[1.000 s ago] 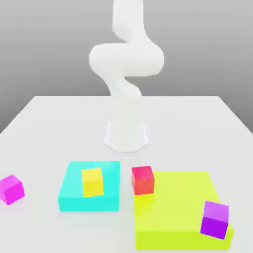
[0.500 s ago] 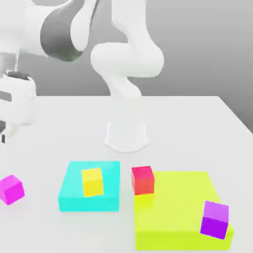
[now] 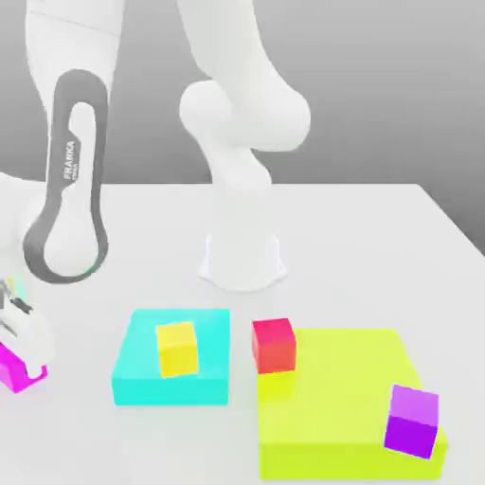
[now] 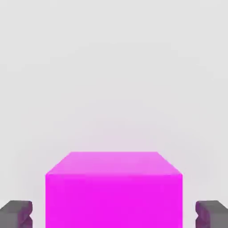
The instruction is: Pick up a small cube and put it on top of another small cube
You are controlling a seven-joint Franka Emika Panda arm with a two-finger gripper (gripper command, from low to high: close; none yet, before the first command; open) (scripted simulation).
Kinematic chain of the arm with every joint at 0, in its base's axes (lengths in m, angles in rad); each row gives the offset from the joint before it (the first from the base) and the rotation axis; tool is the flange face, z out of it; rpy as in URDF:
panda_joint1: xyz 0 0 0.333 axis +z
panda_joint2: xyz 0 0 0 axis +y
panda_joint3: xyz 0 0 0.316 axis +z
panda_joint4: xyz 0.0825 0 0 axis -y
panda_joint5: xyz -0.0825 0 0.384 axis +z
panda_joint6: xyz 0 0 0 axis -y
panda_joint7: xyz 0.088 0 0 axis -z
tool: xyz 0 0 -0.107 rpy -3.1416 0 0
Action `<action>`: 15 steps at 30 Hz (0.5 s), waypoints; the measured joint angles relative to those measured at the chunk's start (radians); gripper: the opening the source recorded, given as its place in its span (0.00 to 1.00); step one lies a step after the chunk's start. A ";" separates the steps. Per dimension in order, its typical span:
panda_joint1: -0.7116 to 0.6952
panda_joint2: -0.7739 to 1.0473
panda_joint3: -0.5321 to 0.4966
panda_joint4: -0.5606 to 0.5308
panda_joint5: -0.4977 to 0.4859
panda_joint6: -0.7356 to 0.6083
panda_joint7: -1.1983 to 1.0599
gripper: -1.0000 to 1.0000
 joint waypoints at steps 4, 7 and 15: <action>-0.003 0.004 0.004 0.001 0.001 0.003 -0.001 0.00; 0.034 -0.082 -0.046 -0.018 -0.056 -0.064 0.042 0.00; 0.231 -0.368 0.014 -0.121 -0.221 -0.228 0.398 0.00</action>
